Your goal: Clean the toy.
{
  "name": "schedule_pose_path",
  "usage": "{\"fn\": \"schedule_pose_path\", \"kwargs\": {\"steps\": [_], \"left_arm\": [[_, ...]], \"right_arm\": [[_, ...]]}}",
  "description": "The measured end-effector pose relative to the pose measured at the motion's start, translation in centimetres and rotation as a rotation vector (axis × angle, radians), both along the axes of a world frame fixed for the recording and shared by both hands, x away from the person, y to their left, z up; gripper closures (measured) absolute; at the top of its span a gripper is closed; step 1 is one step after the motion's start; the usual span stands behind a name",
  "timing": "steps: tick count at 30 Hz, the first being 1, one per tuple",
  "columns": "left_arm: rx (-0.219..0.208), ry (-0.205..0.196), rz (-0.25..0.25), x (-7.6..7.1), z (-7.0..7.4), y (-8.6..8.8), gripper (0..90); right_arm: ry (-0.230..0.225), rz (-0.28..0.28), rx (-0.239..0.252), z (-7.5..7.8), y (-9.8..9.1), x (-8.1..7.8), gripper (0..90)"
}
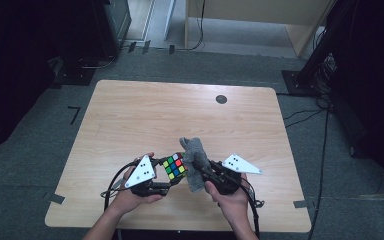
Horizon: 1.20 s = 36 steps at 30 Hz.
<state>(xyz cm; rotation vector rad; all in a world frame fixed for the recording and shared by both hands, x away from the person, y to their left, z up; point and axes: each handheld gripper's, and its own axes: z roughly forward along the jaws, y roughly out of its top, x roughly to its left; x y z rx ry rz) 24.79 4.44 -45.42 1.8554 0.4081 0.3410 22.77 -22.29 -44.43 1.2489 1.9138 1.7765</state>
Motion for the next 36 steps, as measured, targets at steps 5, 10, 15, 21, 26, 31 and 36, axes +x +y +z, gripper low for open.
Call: {"fn": "schedule_pose_path", "kwargs": {"steps": [5,10,15,21,26,31,36], "left_arm": [[0.03,0.011,0.019,0.2,-0.6,-0.2,33.7],[-0.043,0.009,-0.014,0.0,0.1,0.3,33.7],[0.016,0.0,0.013,0.1,-0.5,-0.1,33.7],[0.022,-0.006,0.011,0.0,-0.6,-0.3,33.7],[0.004,-0.012,0.007,0.0,-0.3,-0.1,33.7],[0.168,-0.051,0.072,-0.3,-0.7,-1.5,33.7],[0.325,-0.098,0.112,-1.1,-0.6,-3.1,33.7]], "right_arm": [[-0.054,0.066,0.022,0.9,1.2,-0.9,73.2],[-0.018,0.01,0.016,0.2,0.2,-0.2,73.8],[-0.04,0.047,0.06,0.4,0.5,-0.7,73.7],[-0.092,0.08,0.066,0.8,1.3,-1.0,73.3],[-0.014,0.01,0.069,-0.5,0.1,-0.1,73.4],[-0.19,0.066,-0.042,1.5,2.4,-1.9,71.4],[-0.237,0.106,-0.275,0.1,5.4,-2.5,69.7]]}}
